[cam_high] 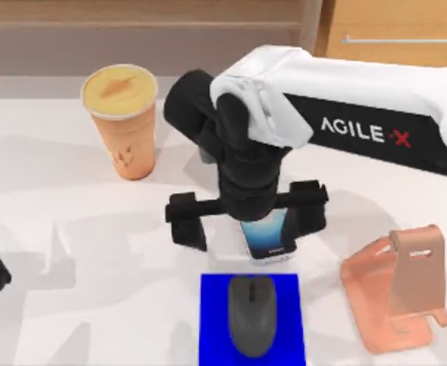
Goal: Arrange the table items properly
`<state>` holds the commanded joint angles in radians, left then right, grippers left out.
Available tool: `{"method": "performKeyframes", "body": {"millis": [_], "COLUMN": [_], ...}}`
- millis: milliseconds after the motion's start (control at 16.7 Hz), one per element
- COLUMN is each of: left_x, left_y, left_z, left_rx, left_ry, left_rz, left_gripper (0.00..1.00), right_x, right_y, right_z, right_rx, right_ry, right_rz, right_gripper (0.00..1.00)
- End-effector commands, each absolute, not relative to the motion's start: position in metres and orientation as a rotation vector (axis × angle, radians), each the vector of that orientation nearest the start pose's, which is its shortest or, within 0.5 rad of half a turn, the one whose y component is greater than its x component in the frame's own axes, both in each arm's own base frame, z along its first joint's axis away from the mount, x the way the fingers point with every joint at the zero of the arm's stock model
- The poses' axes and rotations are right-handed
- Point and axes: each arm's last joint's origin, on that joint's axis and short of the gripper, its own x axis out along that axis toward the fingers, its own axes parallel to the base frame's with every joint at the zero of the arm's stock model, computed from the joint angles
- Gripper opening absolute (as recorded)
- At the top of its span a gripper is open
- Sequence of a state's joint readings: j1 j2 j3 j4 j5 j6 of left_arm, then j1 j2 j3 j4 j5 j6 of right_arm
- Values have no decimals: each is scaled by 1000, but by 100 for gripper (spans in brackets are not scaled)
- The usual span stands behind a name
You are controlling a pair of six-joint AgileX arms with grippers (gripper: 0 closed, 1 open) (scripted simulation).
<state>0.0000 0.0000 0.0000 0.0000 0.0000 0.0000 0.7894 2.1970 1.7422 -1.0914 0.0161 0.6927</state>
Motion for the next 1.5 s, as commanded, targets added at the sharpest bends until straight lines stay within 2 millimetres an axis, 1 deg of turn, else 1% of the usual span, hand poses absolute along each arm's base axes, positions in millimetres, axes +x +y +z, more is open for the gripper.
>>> {"method": "performKeyframes", "body": {"millis": [240, 480, 660, 960, 1080, 1380, 1500], "left_x": [106, 106, 106, 106, 106, 106, 106], "left_y": [-1, -1, -1, -1, -1, -1, -1], "left_z": [160, 160, 160, 160, 160, 160, 160], "left_rx": [0, 0, 0, 0, 0, 0, 0], "left_ry": [0, 0, 0, 0, 0, 0, 0], "left_rz": [0, 0, 0, 0, 0, 0, 0], "left_gripper": [100, 100, 100, 100, 100, 100, 100], "right_x": [339, 367, 376, 375, 376, 377, 376], "right_y": [301, 292, 287, 288, 288, 288, 287], "right_z": [166, 171, 173, 173, 163, 118, 105], "right_rx": [-134, -176, -188, -189, -189, -189, -188], "right_ry": [1557, 1564, 1563, 1561, 1564, 1563, 1563], "right_rz": [134, 176, 191, 193, 191, 191, 191], "right_gripper": [100, 100, 100, 100, 100, 100, 100]}}
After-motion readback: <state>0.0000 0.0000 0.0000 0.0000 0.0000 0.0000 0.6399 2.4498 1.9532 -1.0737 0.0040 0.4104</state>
